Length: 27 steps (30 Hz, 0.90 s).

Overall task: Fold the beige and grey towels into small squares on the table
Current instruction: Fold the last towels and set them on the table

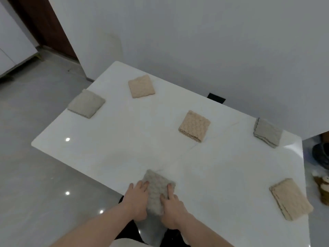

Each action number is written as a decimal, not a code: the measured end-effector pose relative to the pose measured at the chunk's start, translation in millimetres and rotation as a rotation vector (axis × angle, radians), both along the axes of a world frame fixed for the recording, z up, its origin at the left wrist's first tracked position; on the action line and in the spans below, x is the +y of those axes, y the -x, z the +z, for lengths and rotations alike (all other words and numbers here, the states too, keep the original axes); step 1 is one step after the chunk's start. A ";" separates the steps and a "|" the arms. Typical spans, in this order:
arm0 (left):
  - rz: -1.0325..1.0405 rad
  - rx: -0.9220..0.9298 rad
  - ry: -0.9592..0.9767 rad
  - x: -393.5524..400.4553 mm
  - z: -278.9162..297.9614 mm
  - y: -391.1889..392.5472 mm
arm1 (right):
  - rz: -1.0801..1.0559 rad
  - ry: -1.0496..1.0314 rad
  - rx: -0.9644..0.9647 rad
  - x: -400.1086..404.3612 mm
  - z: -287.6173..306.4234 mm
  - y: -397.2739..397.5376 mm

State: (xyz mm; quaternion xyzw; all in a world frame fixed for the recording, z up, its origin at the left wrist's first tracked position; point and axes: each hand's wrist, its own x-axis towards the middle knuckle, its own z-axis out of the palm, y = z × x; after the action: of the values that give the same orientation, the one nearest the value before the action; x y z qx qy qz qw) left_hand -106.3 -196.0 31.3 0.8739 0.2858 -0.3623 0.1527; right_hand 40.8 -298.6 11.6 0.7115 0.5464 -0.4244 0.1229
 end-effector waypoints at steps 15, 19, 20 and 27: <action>0.187 -0.010 0.203 -27.5 16.0 2.9 | 0.010 0.090 -0.051 -19.5 -2.9 -14.6; 0.184 0.057 0.240 -20.2 20.5 -6.3 | -0.001 0.048 0.038 -24.6 9.9 -28.9; 0.182 0.074 0.256 -18.6 24.7 -10.5 | -0.046 0.004 0.084 -24.0 13.6 -32.9; 0.283 -0.339 0.158 -18.6 47.2 -29.8 | -0.460 -0.288 0.062 -54.0 44.7 -84.0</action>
State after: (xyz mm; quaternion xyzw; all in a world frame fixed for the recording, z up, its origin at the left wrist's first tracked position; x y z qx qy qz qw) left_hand -76.5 -214.6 78.5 0.8590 0.3463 -0.2064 0.3156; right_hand 124.8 -352.7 56.3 0.8138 0.4286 -0.3807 -0.0958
